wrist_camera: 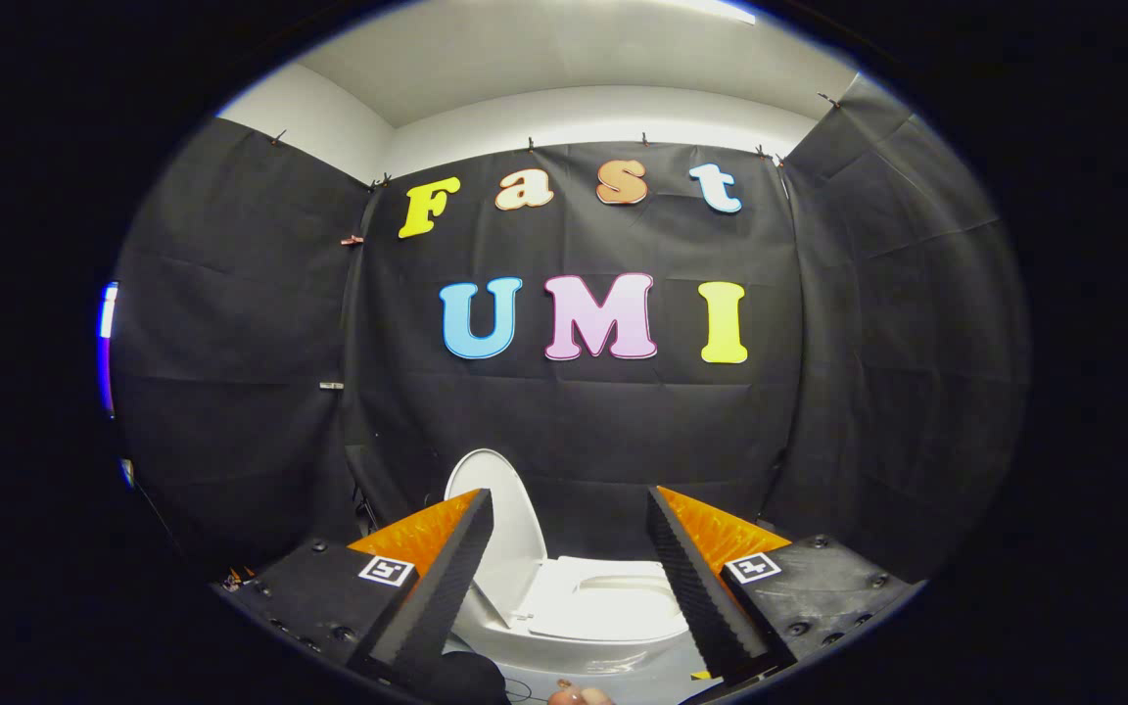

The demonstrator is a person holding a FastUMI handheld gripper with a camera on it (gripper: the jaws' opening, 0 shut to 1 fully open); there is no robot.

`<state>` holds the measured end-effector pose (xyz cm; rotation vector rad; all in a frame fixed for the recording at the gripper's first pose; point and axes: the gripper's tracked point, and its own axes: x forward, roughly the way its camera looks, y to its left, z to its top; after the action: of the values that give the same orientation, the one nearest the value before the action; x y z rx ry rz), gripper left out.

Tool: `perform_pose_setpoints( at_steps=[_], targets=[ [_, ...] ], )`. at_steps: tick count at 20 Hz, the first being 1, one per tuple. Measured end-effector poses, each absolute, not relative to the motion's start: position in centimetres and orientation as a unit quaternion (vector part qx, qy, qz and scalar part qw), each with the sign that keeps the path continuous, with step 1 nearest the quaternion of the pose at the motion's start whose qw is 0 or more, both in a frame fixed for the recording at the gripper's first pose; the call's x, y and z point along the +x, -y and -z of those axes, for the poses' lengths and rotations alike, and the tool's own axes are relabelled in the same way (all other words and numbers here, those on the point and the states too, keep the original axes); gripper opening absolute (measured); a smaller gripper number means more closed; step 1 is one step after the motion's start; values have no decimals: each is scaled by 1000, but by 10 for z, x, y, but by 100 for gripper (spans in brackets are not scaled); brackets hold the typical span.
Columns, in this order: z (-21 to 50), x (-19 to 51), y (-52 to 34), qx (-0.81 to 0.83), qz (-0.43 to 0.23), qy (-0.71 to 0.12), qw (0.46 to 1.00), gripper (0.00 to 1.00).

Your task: Open the toilet lid.

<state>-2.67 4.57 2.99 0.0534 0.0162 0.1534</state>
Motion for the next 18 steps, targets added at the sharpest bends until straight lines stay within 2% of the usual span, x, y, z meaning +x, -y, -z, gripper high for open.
perform_pose_setpoints(
  at_steps=[18],
  targets=[
    [-28,-25,-42,35,-79,-10,996,99]
  ],
)
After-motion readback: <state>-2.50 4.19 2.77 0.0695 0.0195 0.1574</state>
